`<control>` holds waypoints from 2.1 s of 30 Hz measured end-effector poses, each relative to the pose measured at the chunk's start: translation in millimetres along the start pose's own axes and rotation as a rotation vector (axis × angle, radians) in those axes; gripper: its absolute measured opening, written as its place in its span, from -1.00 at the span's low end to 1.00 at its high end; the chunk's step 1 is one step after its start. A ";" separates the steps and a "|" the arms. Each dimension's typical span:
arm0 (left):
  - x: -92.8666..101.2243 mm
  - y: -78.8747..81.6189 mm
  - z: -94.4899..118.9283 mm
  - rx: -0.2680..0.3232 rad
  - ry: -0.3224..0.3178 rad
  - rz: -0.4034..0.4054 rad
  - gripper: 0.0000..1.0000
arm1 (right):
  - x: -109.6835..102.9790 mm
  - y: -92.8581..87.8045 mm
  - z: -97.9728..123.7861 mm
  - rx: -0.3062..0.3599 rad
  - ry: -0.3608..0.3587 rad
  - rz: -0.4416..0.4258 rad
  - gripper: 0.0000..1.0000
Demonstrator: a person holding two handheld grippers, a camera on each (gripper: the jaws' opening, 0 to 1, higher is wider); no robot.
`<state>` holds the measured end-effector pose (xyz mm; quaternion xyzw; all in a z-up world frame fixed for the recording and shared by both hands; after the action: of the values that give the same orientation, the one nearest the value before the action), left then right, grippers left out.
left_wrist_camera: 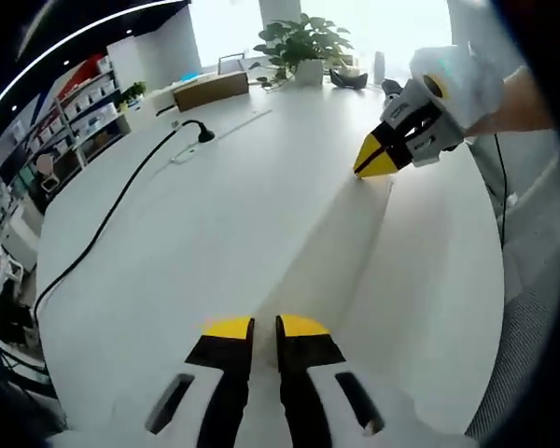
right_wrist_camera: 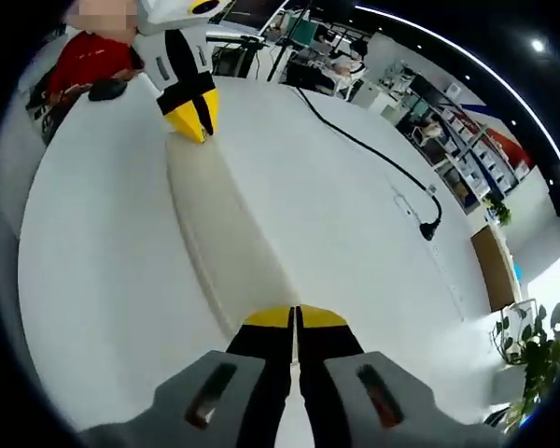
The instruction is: Arrange the utensils inside the cutlery case until each visible utensil rests in its matching compartment.
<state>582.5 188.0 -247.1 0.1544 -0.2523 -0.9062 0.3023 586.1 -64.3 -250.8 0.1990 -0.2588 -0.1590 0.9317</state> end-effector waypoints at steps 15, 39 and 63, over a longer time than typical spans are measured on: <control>-6.2 8.7 3.8 0.121 -0.120 -0.155 0.37 | 28.3 -4.2 -0.2 -0.006 0.206 -0.053 0.40; -0.5 7.0 -29.2 -0.085 -0.289 -0.181 0.51 | 18.7 5.2 -23.1 -0.197 0.435 0.200 0.43; -0.9 9.1 -35.4 -0.109 -0.277 -0.257 0.07 | 18.3 3.1 -24.8 -0.226 0.494 0.187 -0.17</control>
<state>602.7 169.4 -271.1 0.0424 -0.2204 -0.9622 0.1545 615.2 -61.8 -261.2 0.1017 -0.0220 -0.0468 0.9935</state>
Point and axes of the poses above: the point that each gripper's makers call its tool centre point, and the gripper's own axes: z roughly backward along the fingers, x roughly to its right, y roughly out of its top, the point moved 10 cm from there along z, roughly backward along the fingers, and after that the axes turned 8 degrees about -x, right-handed, at the moved point
